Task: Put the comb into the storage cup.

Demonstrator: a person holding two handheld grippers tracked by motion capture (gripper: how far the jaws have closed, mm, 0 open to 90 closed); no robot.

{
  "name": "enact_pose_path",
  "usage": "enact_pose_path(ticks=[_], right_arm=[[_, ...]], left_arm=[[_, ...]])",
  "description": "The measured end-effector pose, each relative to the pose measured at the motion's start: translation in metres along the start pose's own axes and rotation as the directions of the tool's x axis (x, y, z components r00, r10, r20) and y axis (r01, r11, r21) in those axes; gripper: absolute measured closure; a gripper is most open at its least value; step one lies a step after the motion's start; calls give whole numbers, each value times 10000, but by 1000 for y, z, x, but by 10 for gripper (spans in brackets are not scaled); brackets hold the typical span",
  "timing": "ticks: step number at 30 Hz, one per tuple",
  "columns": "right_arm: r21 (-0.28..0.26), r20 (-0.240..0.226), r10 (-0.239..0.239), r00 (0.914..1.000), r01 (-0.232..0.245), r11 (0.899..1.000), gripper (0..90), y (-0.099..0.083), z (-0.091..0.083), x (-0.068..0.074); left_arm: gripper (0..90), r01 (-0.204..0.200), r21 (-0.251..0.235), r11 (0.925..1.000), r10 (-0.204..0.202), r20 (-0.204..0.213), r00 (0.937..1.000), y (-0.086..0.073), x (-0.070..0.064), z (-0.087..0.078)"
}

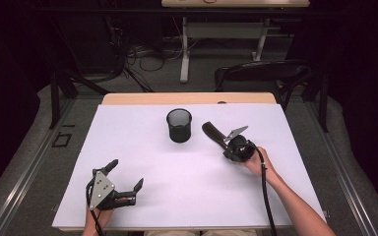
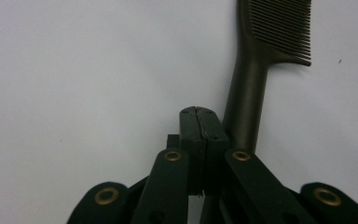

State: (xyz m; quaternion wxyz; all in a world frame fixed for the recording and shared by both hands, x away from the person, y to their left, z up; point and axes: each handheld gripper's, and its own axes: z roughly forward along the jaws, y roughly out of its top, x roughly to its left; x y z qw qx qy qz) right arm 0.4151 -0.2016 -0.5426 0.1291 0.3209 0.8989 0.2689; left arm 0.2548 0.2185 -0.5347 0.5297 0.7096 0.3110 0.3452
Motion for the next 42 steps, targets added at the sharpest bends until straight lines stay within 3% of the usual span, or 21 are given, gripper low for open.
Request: enact_pose_path(ticks=[5,7,14,21,31,42], right_arm=[[-233,-148,-5,9999,1,9997,900,-1,-8,2],[-288,-218,195,9996,-201,9994,866,-2,-13,4],[-519,-369,535,9979,-554,9971,697,-5,-28,2],[-409,-336,905,9953,-918,9949,490,-6,-38,2],[-42,-331,890,9955,-891,9960,217,0,-41,4],[203,-335,1032,9941,-1026,9945,114,7,-38,2]], left_arm=[[5,-7,-18,10000,7,24,10000,0,0,0],[5,-27,-20,10000,27,17,10000,0,-1,0],[5,-51,-21,10000,51,76,10000,0,0,1],[4,-84,6,10000,84,117,9999,0,-1,1],[4,-64,-27,10000,65,148,9999,0,-1,1],[4,-47,39,10000,47,109,9999,-1,-1,-1]])
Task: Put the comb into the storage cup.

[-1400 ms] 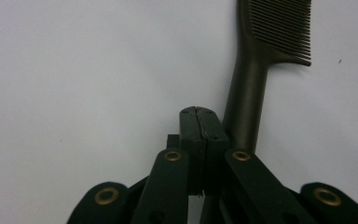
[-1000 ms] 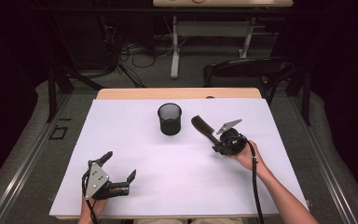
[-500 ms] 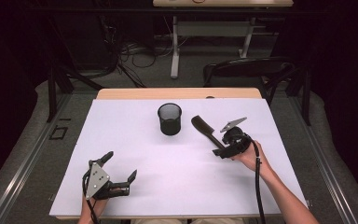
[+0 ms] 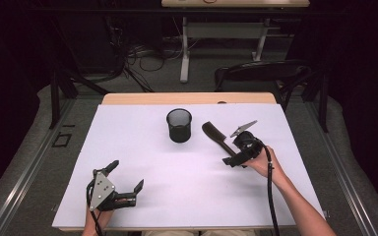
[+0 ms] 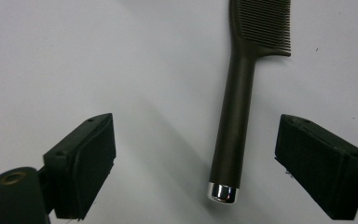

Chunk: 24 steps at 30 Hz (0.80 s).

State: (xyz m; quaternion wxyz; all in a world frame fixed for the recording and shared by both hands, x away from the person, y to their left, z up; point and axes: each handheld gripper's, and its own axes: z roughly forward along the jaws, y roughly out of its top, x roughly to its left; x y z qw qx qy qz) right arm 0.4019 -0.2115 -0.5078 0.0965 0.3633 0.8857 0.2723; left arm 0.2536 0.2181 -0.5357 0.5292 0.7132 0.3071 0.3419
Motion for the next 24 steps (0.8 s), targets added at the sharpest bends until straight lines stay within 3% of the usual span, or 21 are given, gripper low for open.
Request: enact_pose_path(ticks=[11,15,24], right_arm=[[248,192,54,9998,-59,9997,15,10,2,-5],[62,213,75,9997,-76,10000,1,17,1,-5],[648,340,139,9993,-160,9978,0,32,9,-7]], left_arm=[[3,-18,18,10000,18,5,10000,0,-1,1],[2,-16,26,10000,16,-10,10000,1,-1,1],[2,11,4,10000,-11,-28,10000,0,-1,0]])
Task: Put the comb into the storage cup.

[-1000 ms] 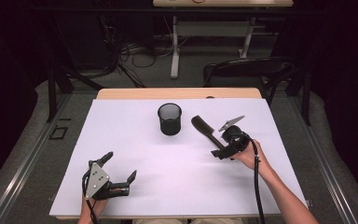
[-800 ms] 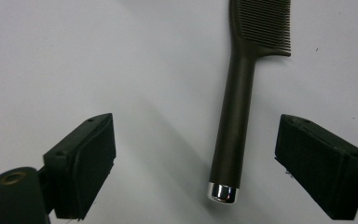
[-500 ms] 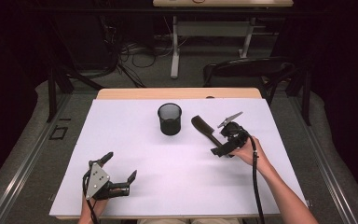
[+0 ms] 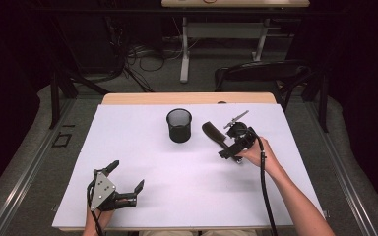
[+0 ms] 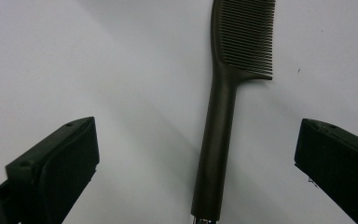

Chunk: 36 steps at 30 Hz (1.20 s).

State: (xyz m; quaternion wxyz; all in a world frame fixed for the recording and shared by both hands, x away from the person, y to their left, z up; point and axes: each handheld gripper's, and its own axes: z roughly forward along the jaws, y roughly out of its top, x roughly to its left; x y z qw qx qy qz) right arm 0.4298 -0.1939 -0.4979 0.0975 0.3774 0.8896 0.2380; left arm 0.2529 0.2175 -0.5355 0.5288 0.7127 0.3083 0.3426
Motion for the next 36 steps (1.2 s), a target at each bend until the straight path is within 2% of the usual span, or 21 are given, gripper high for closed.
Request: enact_pose_path(ticks=[2,11,16,17,18,20,22,24,25,27,28,30,32,36], right_arm=[[154,143,44,9999,-46,9999,0,3,3,0],[525,209,44,9998,-55,9986,0,17,11,-4],[776,198,278,9994,-292,9966,3,22,15,-6],[829,227,224,9995,-242,9963,17,23,15,-7],[715,149,362,9992,-372,9968,31,23,16,-8],[826,131,634,9979,-643,9945,48,24,16,-8],[835,178,430,9989,-444,9955,90,26,18,-10],[943,214,547,9983,-565,9939,141,27,19,-9],[1007,262,442,9987,-467,9938,154,28,19,-9],[1135,338,631,9974,-666,9913,172,29,20,-8],[1210,350,443,9984,-483,9915,202,30,20,-9],[1258,393,631,9972,-676,9898,251,31,21,-9],[1335,392,524,9979,-572,9894,295,32,21,-11],[1335,326,830,9960,-866,9873,400,33,25,-13]], left_arm=[[2,-15,2,10000,15,3,10000,0,0,0],[2,-22,46,10000,22,-10,10000,0,0,0],[2,-20,24,10000,20,50,10000,0,0,0],[2,-16,18,10000,16,64,10000,0,0,0],[2,-17,32,10000,17,74,10000,0,0,0],[2,-19,30,10000,19,66,10000,0,0,0],[2,-27,40,10000,26,64,10000,0,0,0],[2,-38,68,10000,38,70,10000,0,0,1],[2,-34,76,10000,34,80,10000,0,0,1],[2,-41,99,9999,40,92,10000,0,0,1],[2,-31,103,9999,30,101,9999,0,0,1],[2,-15,97,10000,14,104,9999,-1,0,1],[2,8,89,10000,-9,117,9999,-1,0,1],[2,10,125,9999,-12,143,9999,-1,0,2]])
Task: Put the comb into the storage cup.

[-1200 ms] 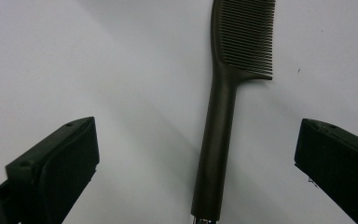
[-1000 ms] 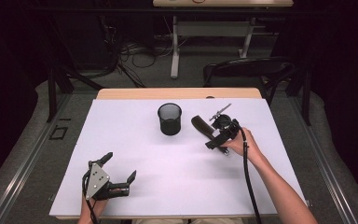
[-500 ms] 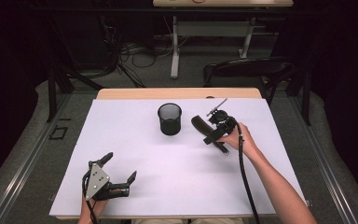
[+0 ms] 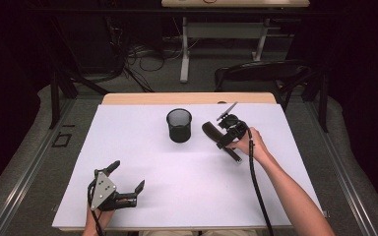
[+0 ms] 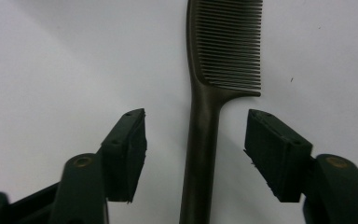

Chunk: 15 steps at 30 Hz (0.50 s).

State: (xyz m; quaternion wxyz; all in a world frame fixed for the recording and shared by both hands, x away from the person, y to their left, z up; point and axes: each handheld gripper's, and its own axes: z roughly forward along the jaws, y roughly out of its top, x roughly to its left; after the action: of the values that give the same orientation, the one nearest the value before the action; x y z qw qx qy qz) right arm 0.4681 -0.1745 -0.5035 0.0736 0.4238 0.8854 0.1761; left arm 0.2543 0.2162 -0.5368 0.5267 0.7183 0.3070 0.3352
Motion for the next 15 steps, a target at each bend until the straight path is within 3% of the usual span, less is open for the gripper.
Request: enact_pose_path(ticks=[1,8,10,13,15], right_arm=[[100,-1,215,9998,-215,9997,421,0,1,1],[352,-3,191,9998,-191,9992,564,0,9,-5],[461,42,409,9992,-411,9981,580,0,10,-4],[790,125,212,9997,-221,9966,595,1,12,-6],[569,40,313,9995,-315,9979,610,0,15,-6]], left_arm=[[2,-9,4,10000,9,9,10000,0,0,0],[2,21,22,10000,-21,41,10000,0,0,1],[2,1,25,10000,-1,52,10000,0,0,1],[2,-19,34,10000,18,41,10000,0,0,1],[2,1,34,10000,-1,44,10000,0,0,1]])
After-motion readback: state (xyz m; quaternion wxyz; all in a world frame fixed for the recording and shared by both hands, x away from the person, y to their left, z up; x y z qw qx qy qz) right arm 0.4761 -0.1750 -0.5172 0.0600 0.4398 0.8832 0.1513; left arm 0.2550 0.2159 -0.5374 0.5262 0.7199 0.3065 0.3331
